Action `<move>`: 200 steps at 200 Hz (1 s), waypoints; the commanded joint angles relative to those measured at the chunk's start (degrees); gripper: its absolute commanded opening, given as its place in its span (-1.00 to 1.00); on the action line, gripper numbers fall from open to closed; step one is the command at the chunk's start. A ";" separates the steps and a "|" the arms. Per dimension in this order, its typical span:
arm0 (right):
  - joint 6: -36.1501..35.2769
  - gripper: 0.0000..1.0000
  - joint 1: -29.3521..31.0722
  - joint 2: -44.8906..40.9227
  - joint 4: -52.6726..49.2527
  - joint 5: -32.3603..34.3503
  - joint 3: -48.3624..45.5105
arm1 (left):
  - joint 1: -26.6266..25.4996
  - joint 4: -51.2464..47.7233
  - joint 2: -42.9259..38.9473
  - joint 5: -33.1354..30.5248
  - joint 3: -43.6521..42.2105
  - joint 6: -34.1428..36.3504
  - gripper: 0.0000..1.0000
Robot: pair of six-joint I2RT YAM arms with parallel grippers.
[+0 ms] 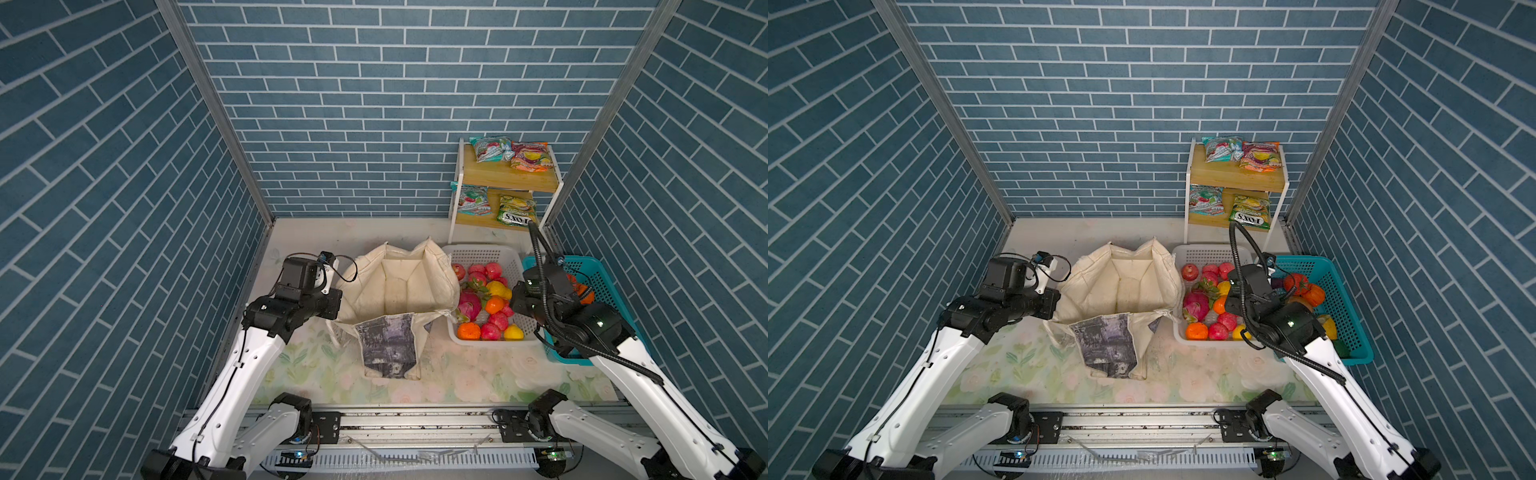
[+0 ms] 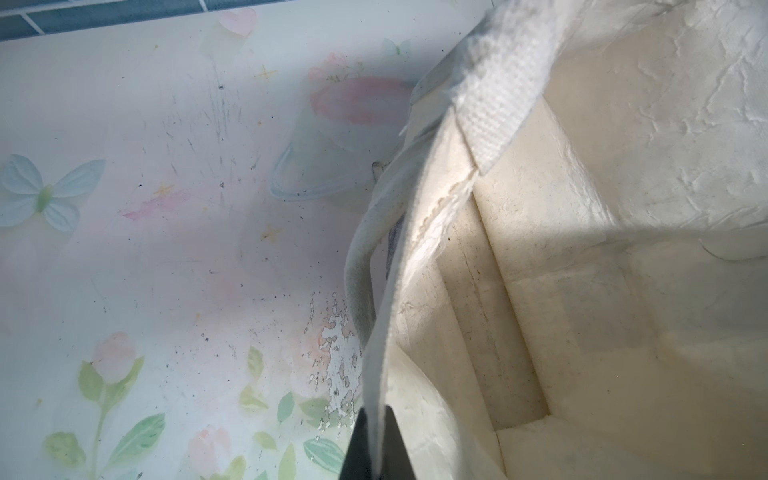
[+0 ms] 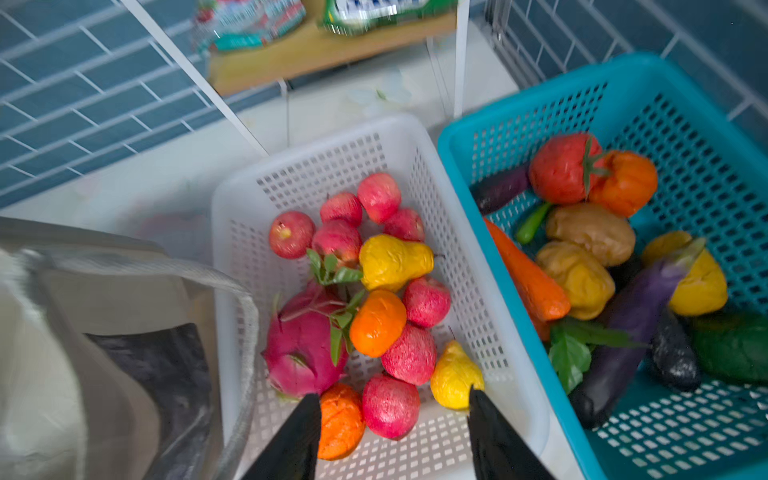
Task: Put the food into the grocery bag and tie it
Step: 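Release the bag rim with the right gripper and move over the white basket, then lower the right gripper and grasp the orange with leaves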
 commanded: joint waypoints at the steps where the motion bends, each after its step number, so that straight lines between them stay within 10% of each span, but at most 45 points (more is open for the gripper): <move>1: 5.10 0.24 -1.80 3.36 0.78 -8.46 -2.66 | 0.92 1.77 -0.68 -1.39 -0.76 0.69 -1.00; 70: 8.18 0.60 -7.48 7.49 7.31 -15.17 -8.66 | 1.19 2.03 -0.69 -1.32 -1.28 0.51 -1.00; 200: 13.09 0.35 -14.53 17.07 20.33 -18.95 -11.84 | 1.19 2.47 -0.56 -0.35 -1.72 0.33 -1.00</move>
